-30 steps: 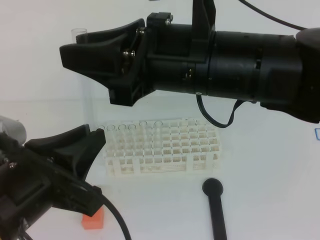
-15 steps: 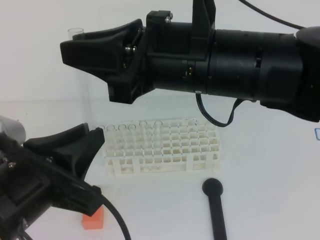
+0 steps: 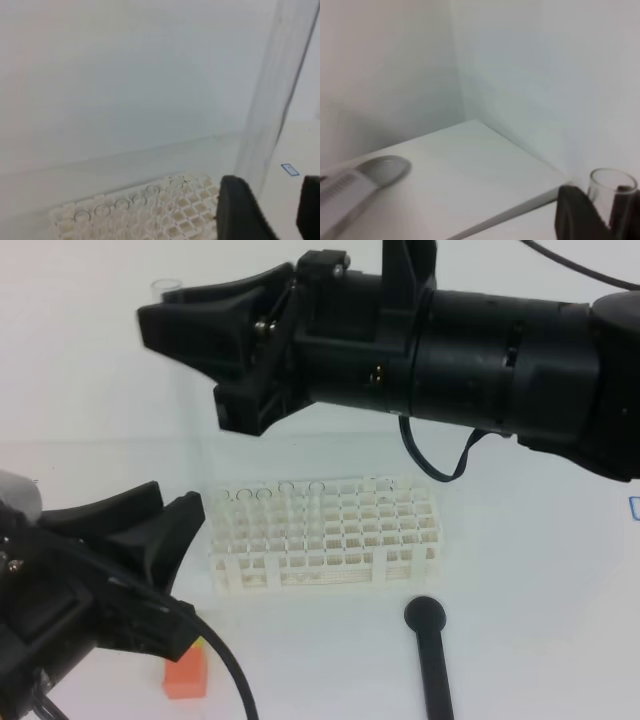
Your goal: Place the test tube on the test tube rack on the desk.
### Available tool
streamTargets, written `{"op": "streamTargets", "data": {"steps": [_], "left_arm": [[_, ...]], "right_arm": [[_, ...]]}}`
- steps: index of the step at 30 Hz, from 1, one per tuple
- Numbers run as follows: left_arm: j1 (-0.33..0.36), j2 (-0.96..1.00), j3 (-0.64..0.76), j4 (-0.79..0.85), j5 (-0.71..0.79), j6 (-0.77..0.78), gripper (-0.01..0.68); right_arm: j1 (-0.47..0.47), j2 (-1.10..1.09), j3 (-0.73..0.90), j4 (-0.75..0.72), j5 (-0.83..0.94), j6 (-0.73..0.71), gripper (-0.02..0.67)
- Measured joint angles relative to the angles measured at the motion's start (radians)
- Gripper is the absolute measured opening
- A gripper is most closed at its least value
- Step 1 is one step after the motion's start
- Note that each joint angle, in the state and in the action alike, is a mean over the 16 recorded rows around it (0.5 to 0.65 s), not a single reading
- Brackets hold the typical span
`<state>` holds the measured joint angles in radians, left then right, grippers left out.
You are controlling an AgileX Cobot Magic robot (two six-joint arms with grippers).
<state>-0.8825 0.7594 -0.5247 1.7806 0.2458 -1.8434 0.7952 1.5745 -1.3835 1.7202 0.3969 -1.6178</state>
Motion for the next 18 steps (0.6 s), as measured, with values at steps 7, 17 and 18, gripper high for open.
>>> {"op": "streamTargets", "data": {"steps": [7, 17, 18], "left_arm": [[0.0, -0.048, 0.0, -0.002, 0.026, 0.011, 0.313], [0.0, -0.218, 0.029, -0.028, 0.124, 0.146, 0.099], [0.0, -0.236, 0.037, -0.036, 0.139, 0.163, 0.077]], "right_arm": [[-0.002, -0.005, -0.001, 0.0, -0.112, -0.052, 0.127], [-0.004, -0.068, 0.017, 0.008, -0.354, -0.155, 0.127], [-0.004, -0.079, 0.024, 0.009, -0.375, -0.165, 0.127]]}}
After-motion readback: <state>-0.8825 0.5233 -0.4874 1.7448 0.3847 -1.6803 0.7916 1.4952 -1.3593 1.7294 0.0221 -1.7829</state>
